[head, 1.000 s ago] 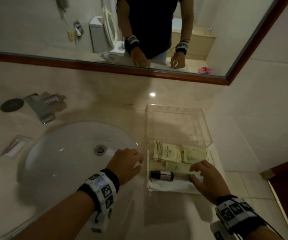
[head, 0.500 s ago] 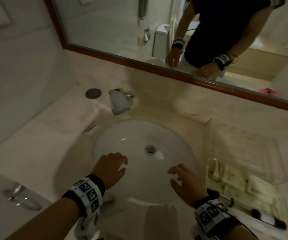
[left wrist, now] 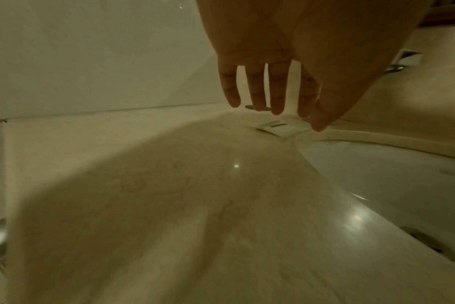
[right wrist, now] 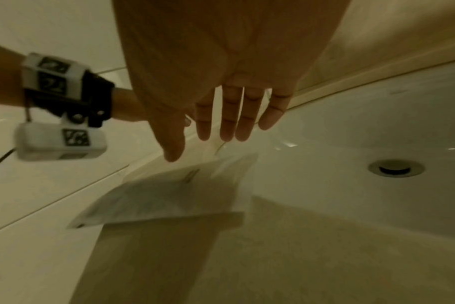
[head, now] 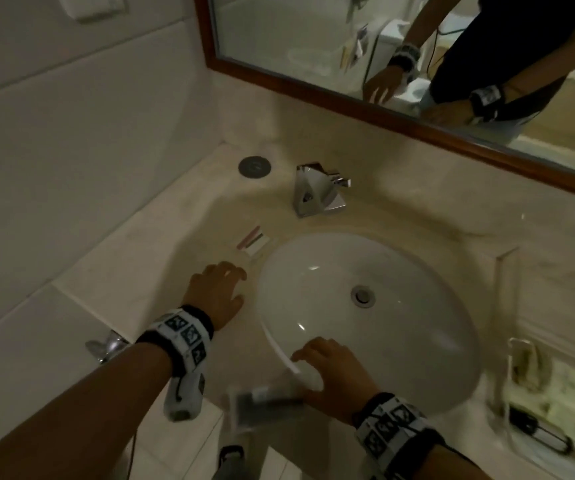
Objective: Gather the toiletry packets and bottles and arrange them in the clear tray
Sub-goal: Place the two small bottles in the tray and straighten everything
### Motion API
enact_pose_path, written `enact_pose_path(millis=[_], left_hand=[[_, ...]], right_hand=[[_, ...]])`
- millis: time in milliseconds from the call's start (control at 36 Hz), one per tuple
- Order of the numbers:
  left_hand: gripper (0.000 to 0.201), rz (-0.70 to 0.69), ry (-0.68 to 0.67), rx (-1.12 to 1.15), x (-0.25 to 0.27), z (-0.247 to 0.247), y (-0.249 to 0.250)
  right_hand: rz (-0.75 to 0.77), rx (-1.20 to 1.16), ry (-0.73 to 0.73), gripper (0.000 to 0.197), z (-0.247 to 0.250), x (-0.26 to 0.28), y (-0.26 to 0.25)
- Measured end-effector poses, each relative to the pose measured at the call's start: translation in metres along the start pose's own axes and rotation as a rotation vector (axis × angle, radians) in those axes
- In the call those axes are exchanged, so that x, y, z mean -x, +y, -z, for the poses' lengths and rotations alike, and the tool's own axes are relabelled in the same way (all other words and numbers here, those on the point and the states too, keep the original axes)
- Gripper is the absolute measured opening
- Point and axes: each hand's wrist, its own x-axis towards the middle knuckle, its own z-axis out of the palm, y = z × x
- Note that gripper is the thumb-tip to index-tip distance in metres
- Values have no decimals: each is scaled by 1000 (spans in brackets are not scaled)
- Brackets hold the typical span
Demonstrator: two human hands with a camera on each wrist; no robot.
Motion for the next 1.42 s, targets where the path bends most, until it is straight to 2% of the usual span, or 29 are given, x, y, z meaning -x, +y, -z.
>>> enact_pose_path(millis=[111, 194, 417, 611, 722, 833, 1222, 1417], left_hand=[[51, 38, 16, -43, -19, 6, -10], [57, 46, 17, -57, -36, 8, -12], [68, 11, -21, -63, -79, 0, -8], [60, 11, -79, -85, -109, -11, -2], [64, 12, -77, -123, -113, -9, 3], [58, 27, -89, -89, -113, -8, 9], [55, 27, -108, -156, -102, -11, 13], [44, 26, -47, -211, -94, -8, 14]], right_hand=[[33, 100, -88, 65, -10, -9, -14], [24, 119, -114, 67, -15, -14, -17], [-99, 40, -57, 51, -19, -19, -21], [-217, -75, -11, 42, -16, -19, -21], [-254, -123, 14, 38, -11, -18, -22], [-294, -189, 38, 36, -9, -12, -19], [-359, -264, 77, 44, 3, 14, 5], [-416, -333, 161, 41, 9, 31, 21]])
